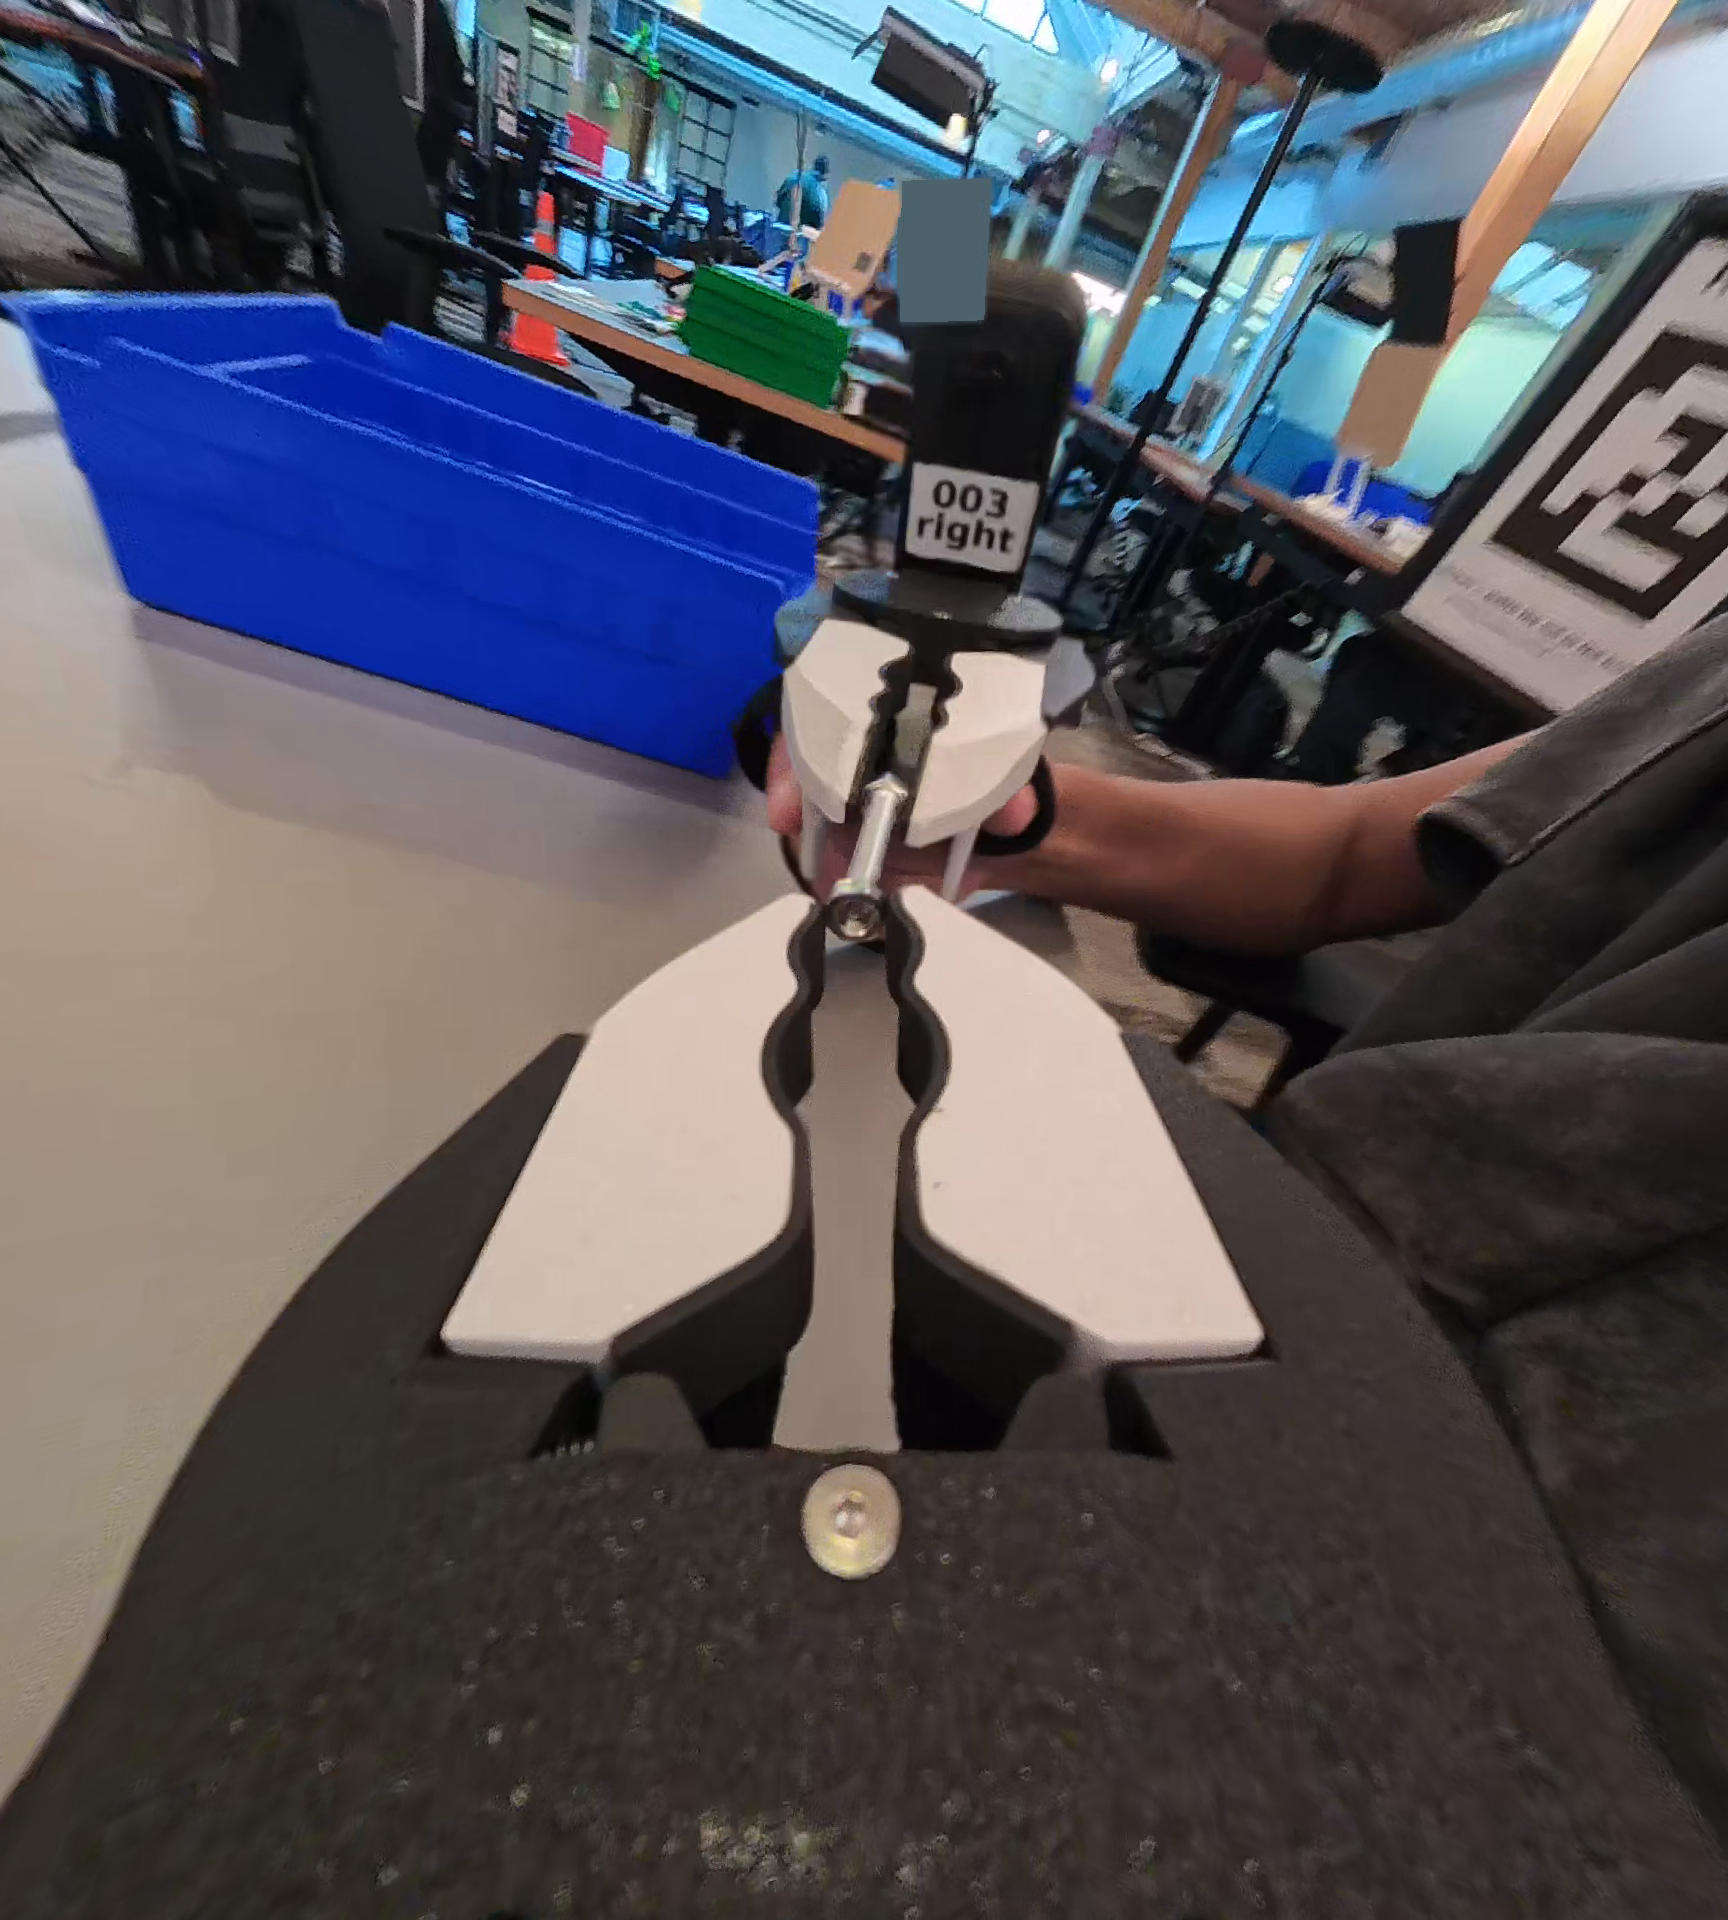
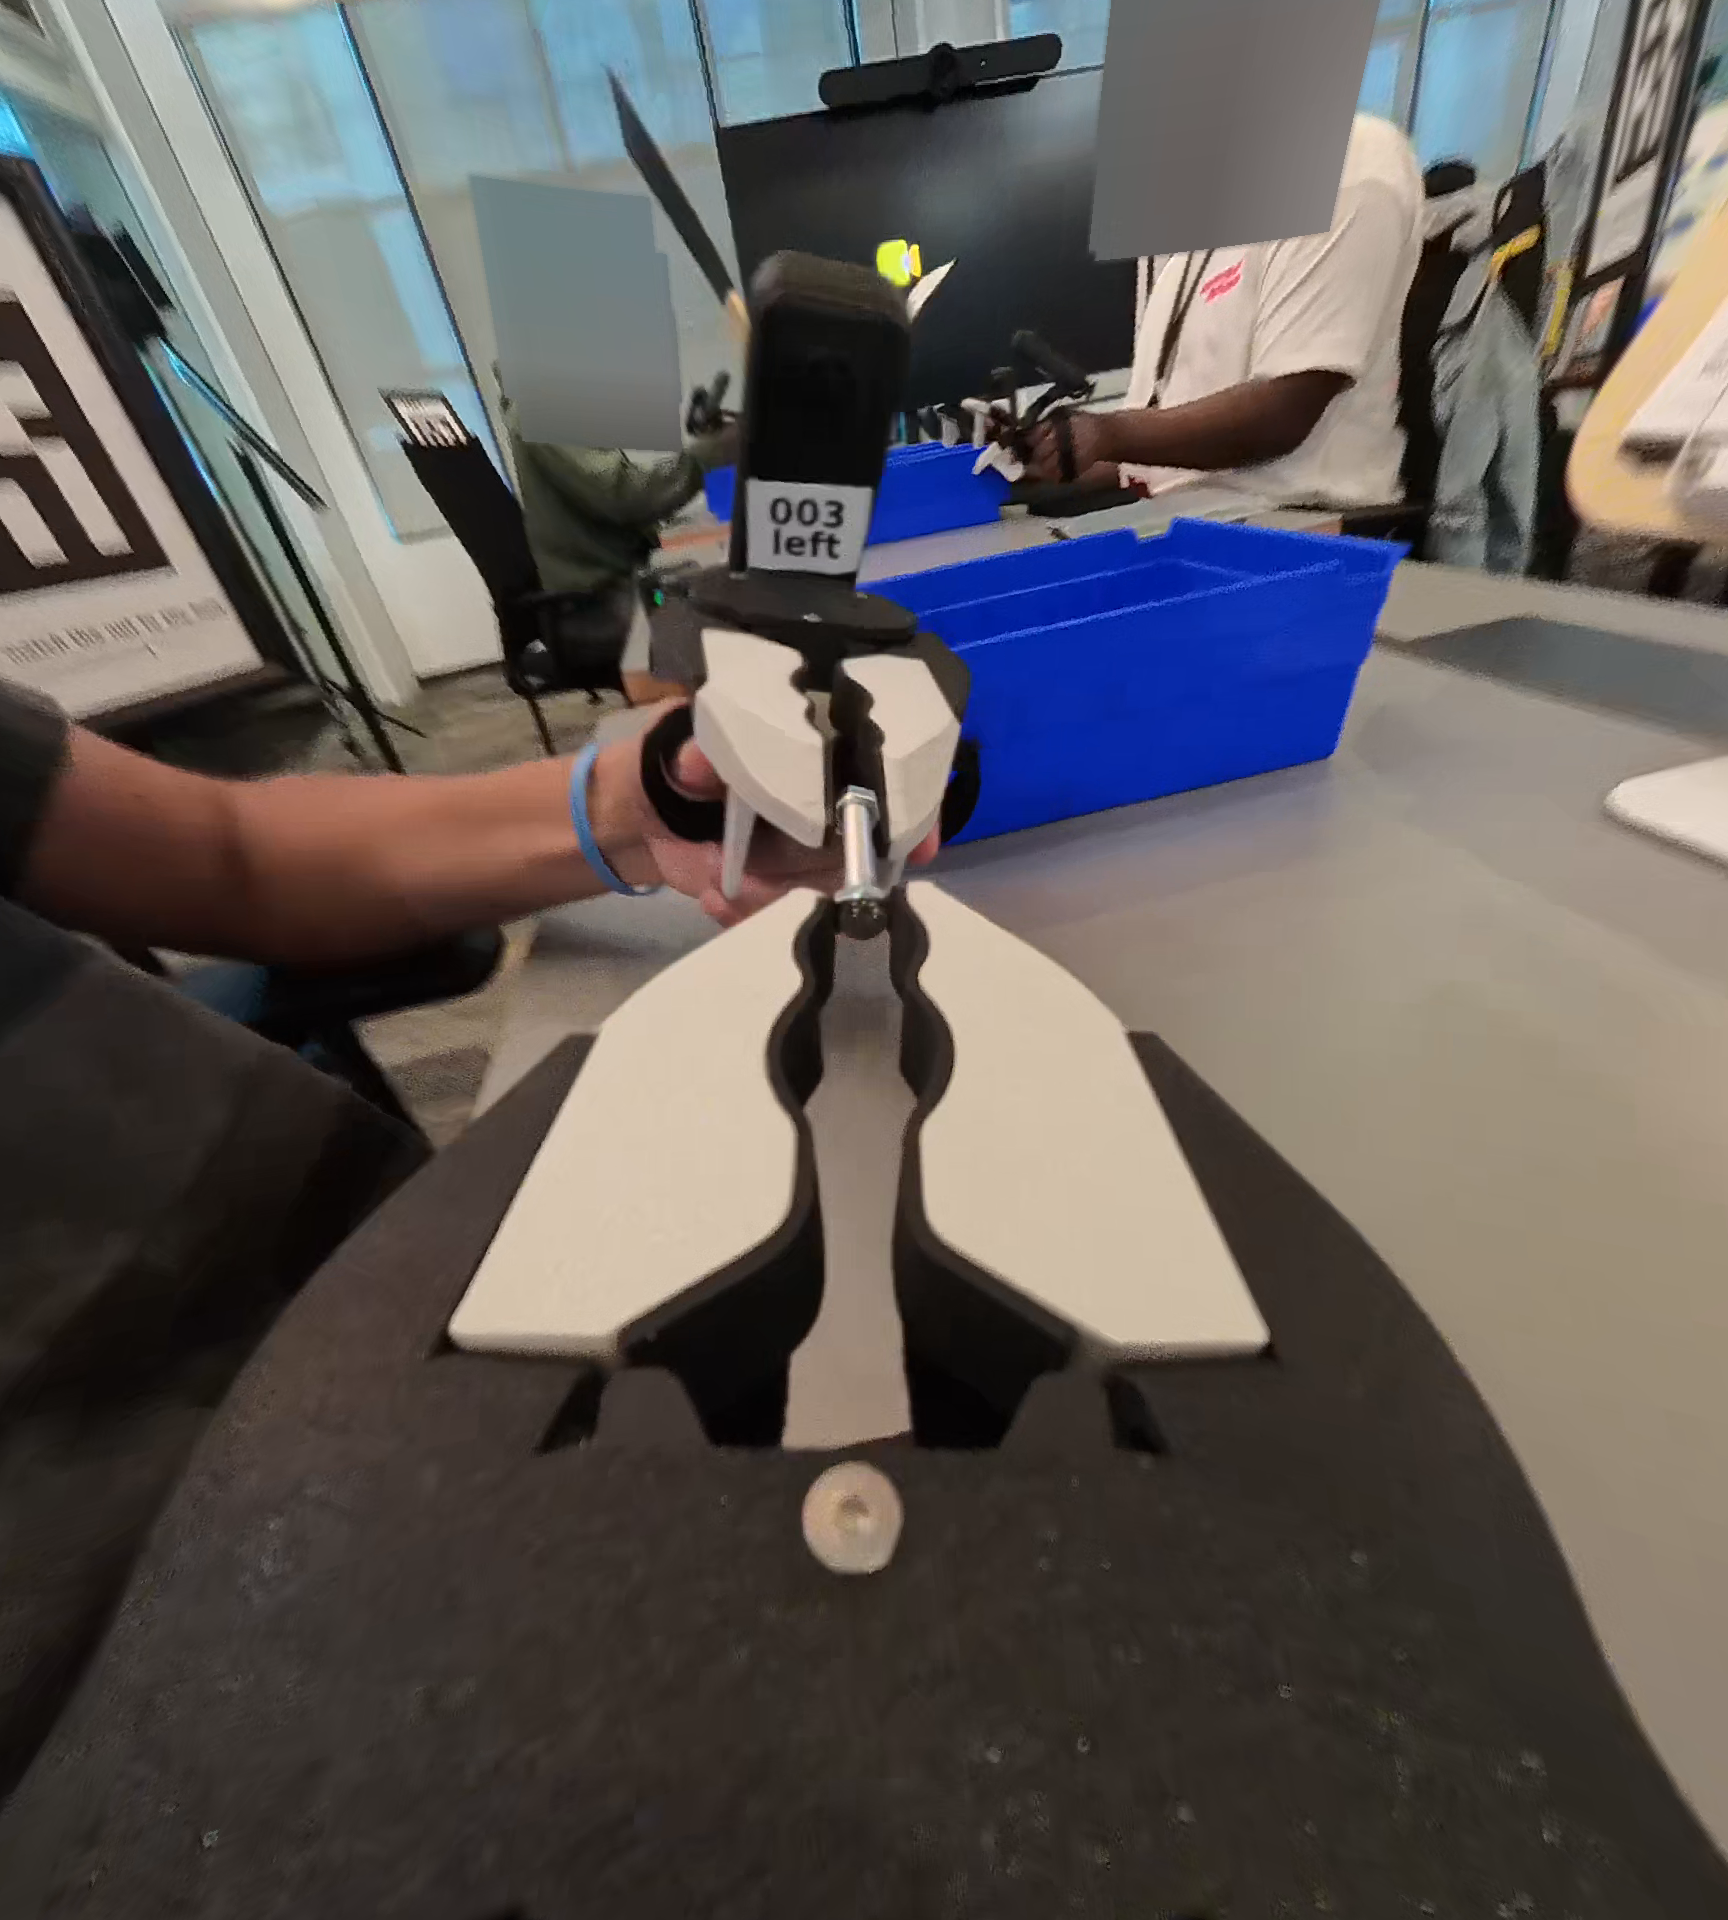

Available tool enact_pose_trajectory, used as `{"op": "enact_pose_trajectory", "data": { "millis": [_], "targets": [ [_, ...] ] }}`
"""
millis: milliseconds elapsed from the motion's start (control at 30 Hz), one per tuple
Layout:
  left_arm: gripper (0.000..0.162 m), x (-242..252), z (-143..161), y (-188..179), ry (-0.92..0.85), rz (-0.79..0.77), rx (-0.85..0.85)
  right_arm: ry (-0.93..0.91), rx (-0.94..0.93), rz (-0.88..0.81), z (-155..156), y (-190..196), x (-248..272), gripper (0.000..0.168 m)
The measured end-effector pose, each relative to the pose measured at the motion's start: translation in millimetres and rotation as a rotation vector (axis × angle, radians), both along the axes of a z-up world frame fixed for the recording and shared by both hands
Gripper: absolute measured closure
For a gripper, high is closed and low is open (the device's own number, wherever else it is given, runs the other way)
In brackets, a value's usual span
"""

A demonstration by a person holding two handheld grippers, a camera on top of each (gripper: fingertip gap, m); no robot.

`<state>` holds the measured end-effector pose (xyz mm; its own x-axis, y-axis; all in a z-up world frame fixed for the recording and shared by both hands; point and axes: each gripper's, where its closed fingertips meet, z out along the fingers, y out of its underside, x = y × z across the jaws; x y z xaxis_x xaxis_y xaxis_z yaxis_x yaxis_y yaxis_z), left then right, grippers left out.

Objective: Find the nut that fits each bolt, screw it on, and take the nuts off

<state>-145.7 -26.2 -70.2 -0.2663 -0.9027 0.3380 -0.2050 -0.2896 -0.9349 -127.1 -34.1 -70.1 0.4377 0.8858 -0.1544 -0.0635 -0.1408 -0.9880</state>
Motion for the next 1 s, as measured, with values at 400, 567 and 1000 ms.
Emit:
{"op": "enact_pose_trajectory", "data": {
  "millis": [400,567,1000],
  "targets": [
    [0.152,-13,2,-3,0.059,-0.169,-0.388,-0.2,0.257,-0.061,3,-11,-3,0.158],
    [0.152,-15,0,-13,0.069,-0.231,-0.377,-0.224,0.283,-0.071,2,-13,-9,0.158],
    [0.152,-14,-3,-17,0.083,-0.254,-0.407,-0.245,0.304,-0.067,2,-16,-15,0.158]
  ]
}}
